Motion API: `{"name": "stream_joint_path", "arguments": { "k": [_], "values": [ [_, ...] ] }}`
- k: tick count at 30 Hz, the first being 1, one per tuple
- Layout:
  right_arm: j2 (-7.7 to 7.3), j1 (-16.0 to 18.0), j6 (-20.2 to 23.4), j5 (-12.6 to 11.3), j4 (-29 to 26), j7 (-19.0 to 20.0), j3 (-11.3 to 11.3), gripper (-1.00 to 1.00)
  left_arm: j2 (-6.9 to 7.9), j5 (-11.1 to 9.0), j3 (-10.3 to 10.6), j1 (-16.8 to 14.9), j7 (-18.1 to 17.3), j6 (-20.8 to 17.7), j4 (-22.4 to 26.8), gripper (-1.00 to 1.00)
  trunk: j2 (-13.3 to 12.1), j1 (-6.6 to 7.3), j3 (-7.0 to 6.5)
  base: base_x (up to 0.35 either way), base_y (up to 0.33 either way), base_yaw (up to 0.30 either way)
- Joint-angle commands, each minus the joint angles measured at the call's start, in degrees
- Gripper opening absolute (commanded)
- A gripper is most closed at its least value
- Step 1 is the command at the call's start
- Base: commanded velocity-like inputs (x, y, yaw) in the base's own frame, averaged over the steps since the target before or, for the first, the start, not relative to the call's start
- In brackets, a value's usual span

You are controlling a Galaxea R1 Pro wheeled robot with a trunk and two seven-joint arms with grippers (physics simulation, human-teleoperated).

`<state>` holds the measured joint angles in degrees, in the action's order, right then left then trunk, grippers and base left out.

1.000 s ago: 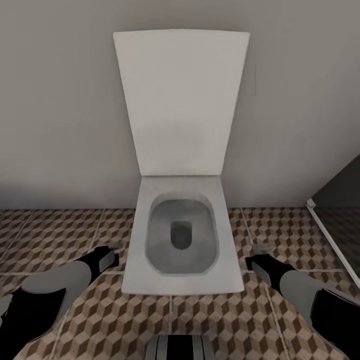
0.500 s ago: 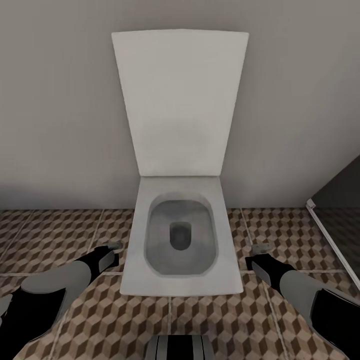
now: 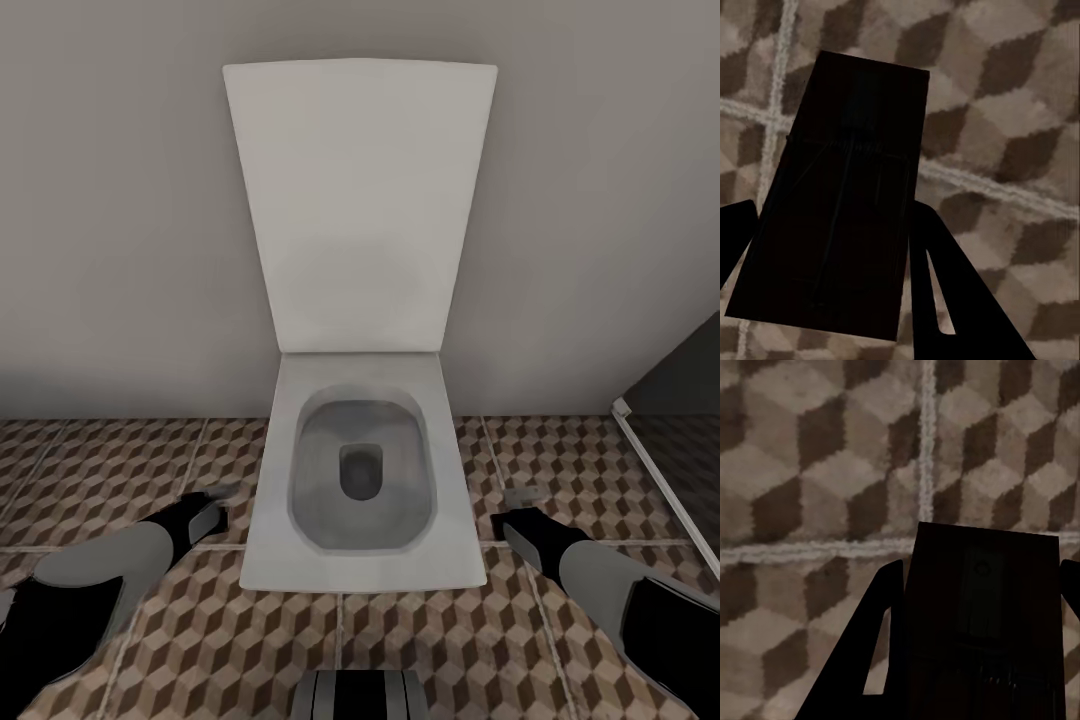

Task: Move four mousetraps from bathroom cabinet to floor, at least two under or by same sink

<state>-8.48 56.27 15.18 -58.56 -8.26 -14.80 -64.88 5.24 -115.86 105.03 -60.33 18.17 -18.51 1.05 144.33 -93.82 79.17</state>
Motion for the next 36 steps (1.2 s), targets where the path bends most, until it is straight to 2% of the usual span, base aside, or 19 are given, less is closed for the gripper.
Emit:
{"name": "stream_joint_path", "arguments": {
  "k": [1, 6, 10, 14, 36],
  "values": [
    [-0.11, 0.04, 0.40, -0.13, -0.22, -0.41, -0.45, -1.00, 0.26, -0.48, 0.44, -0.05, 0.24, -0.13, 0.11, -1.00, 0.02, 0.01, 0.04, 0.000, 0.000, 0.000],
    [-0.29, 0.13, 0.50, 2.98, 0.08, -0.33, -0.36, -1.00, 0.63, -0.45, 0.49, -0.05, 0.28, -0.26, 0.10, -1.00, 0.02, 0.01, 0.04, 0.000, 0.000, 0.000],
    [-0.31, 0.15, 0.54, 3.84, 0.22, -0.32, -0.27, -1.00, 1.26, -0.43, 0.52, -0.05, 0.24, -0.33, 0.08, -1.00, 0.02, 0.01, 0.04, 0.000, 0.000, 0.000],
    [-0.32, 0.15, 0.55, 4.02, 0.27, -0.32, -0.26, -1.00, 1.82, -0.43, 0.52, -0.05, 0.21, -0.38, 0.09, -1.00, 0.02, 0.01, 0.04, 0.000, 0.000, 0.000],
    [-0.31, 0.16, 0.55, 4.13, 0.26, -0.32, -0.25, -1.00, 1.71, -0.42, 0.52, -0.04, 0.20, -0.21, 0.19, -1.00, 0.02, 0.01, 0.04, 0.000, 0.000, 0.000]
  ]
}}
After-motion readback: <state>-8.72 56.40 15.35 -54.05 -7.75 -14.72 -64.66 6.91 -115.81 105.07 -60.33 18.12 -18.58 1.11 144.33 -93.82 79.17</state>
